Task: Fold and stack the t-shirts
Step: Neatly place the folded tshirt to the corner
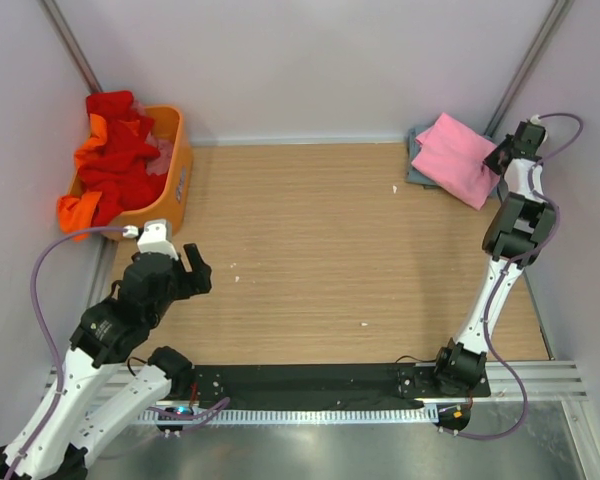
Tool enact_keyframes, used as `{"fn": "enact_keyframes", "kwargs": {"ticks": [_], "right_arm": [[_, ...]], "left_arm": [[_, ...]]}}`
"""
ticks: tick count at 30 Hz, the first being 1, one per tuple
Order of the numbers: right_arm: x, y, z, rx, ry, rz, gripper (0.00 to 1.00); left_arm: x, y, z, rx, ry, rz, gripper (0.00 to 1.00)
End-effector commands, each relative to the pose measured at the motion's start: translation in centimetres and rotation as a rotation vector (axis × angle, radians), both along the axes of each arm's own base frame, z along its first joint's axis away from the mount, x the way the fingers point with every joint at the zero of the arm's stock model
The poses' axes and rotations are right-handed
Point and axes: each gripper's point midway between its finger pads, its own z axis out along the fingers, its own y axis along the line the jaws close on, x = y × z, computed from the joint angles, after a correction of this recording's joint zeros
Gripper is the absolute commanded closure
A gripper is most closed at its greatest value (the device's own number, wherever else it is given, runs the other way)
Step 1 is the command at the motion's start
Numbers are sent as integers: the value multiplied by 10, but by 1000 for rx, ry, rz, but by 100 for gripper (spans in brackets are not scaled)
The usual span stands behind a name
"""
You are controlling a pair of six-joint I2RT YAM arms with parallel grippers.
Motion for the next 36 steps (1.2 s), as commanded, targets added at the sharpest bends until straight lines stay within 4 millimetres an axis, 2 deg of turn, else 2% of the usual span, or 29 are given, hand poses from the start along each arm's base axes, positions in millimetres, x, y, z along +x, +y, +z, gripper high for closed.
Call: {"fn": "enact_keyframes", "kwargs": {"ticks": [1,3,4,8,10,11,12,13,14,15,16,17,18,20,22,29,32,36], "right_arm": [[-44,-80,-53,76,97,-272,87],[-32,-74,-45,76,63,-211,95],[-20,-66,-32,57,31,-139,98],[-6,-57,-5,-20,15,-87,99],[-12,-53,5,-35,32,-100,98],[-20,-59,6,-64,54,-157,99],[-34,-56,-12,-55,102,-178,95],[-39,-57,6,-75,82,-202,49],[-48,-63,6,-96,91,-254,33],[-54,-66,6,-111,90,-281,25],[-66,-65,-3,-112,124,-300,18],[-75,-69,-3,-129,142,-330,16],[-76,-71,2,-138,138,-342,15],[-86,-78,-2,-149,163,-368,14],[-88,-80,-4,-146,167,-367,14],[-81,-87,-11,-135,151,-353,16],[-78,-87,-21,-122,148,-345,22],[-74,-85,-31,-109,144,-333,39]], "left_arm": [[7,-1,5,-19,-25,17,22],[7,-1,5,-19,-25,20,22],[7,0,5,-18,-25,21,22],[8,-1,5,-20,-23,18,22],[8,-1,5,-20,-20,17,22],[8,-1,5,-20,-20,20,22],[9,-1,5,-20,-19,19,22],[8,0,5,-21,-21,19,22],[8,0,5,-21,-21,19,22],[8,0,5,-22,-22,19,22],[8,0,6,-25,-26,18,22],[7,0,7,-29,-33,18,22],[7,0,7,-29,-34,18,22],[6,0,7,-32,-38,15,22],[7,0,8,-34,-41,15,22],[8,-1,5,-24,-26,12,22],[9,-2,4,-21,-20,14,22],[11,-2,2,-15,-10,13,22]]}}
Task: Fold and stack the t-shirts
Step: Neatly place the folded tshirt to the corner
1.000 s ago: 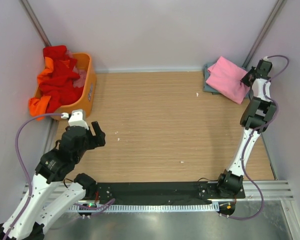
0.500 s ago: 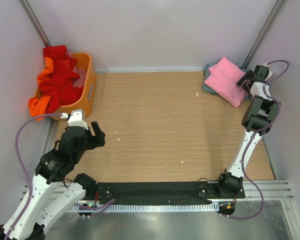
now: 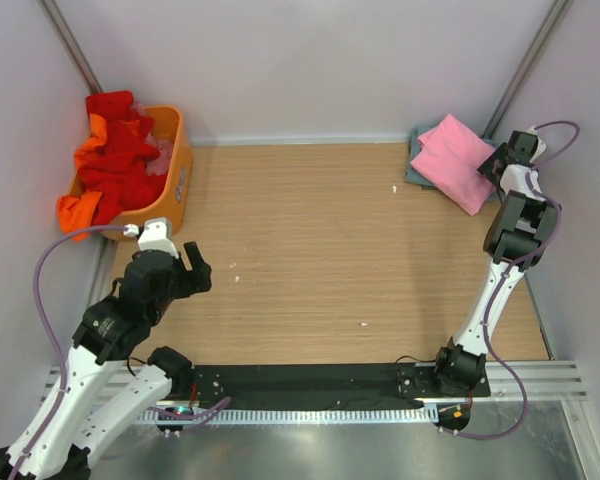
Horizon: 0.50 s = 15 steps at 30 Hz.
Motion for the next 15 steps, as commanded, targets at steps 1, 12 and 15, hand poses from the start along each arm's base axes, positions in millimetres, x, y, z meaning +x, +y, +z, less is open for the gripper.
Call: {"fn": "enact_keyframes", "kwargs": {"ticks": [1,12,15], "right_arm": [[-36,-75,-15,-22,17,-225,42],[-38,-78,11,-64,-7,-241,90],[-38,-74,29,-126,16,-236,88]], "left_arm": [[7,-3,6,-14,-25,2,22],[8,-3,6,-17,-27,3,22],[8,-2,7,-19,-29,3,22]]}}
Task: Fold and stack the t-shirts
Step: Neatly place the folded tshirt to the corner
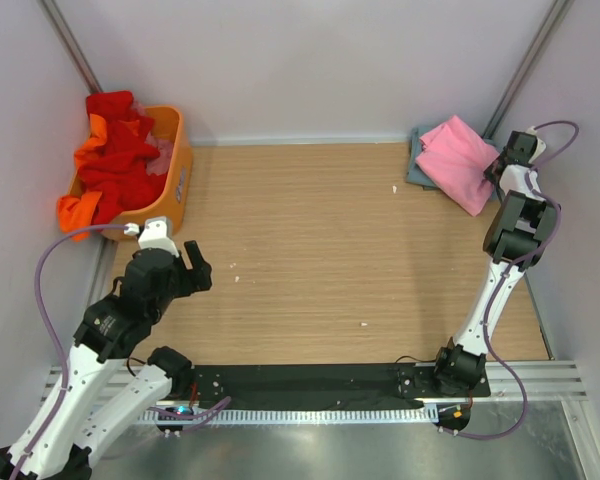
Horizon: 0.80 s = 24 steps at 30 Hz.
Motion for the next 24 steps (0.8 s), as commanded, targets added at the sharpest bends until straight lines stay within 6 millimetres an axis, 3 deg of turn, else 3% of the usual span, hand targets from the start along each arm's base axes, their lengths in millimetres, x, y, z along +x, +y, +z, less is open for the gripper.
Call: {"fn": "enact_keyframes", "kwargs": {"ticks": [1,9,19,21,22,24], "right_arm": [[-39,-72,34,-125,22,-233,87],[-34,-63,79,-211,16,-199,85],[-13,-36,122,-293,-5,-119,80],[-5,-31,129,-310,-17,-93,81],[-2,-29,131,-311,-24,-80,89],[5,-26,135,-317,-39,-52,92]], "left_arm": [[5,-3,9,-23,-39,-1,22],[5,-3,8,-23,-37,-5,22],[6,-1,9,-23,-40,1,23],[6,-2,8,-25,-38,1,23],[6,-2,8,-24,-38,1,23],[7,-1,8,-25,-37,3,23]]}}
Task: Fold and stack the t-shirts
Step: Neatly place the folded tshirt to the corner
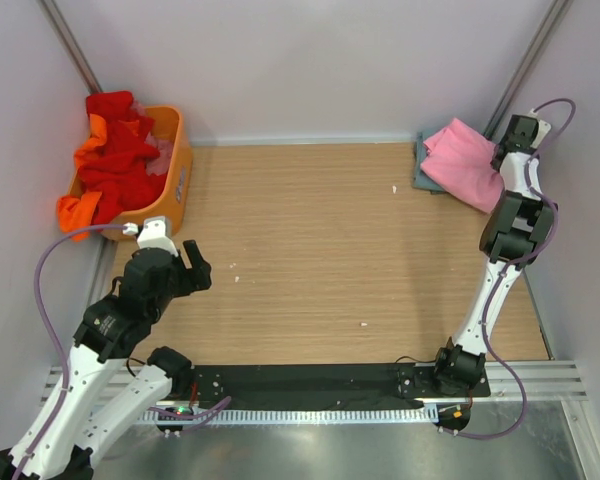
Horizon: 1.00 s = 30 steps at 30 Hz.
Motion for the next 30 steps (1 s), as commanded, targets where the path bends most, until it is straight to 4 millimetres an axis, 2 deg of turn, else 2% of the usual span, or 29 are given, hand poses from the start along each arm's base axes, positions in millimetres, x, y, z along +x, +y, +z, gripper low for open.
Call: {"fn": "enact_keyframes", "kwargs": {"ticks": [1,3,7,12,18,20,22,23,25,28,29,30], "right_arm": [[15,-10,93,-121,-153,14,92],[23,-1,101,-137,-159,72,92],[30,10,111,-176,-140,137,80],[38,15,121,-212,-157,188,79],[72,32,144,-310,-255,353,79],[79,27,138,-349,-253,360,80],[86,17,141,-399,-275,336,80],[89,12,125,-405,-252,328,82],[88,-5,121,-444,-252,255,84],[84,-32,99,-372,-296,178,85],[83,-38,93,-355,-303,160,84],[80,-45,75,-329,-283,148,77]], "left_arm": [[5,-1,7,-15,-34,-1,23],[6,-1,6,-14,-31,0,23],[7,-1,7,-16,-31,3,23],[7,-1,6,-14,-28,0,23],[8,-1,4,-9,-18,3,23],[8,-1,4,-10,-18,3,23],[9,-1,3,-7,-12,6,23],[10,-1,2,-7,-11,8,23],[10,0,2,-6,-11,11,23],[10,0,2,-3,-9,13,23],[10,1,2,-4,-10,15,23],[10,0,2,-3,-7,13,23]]}}
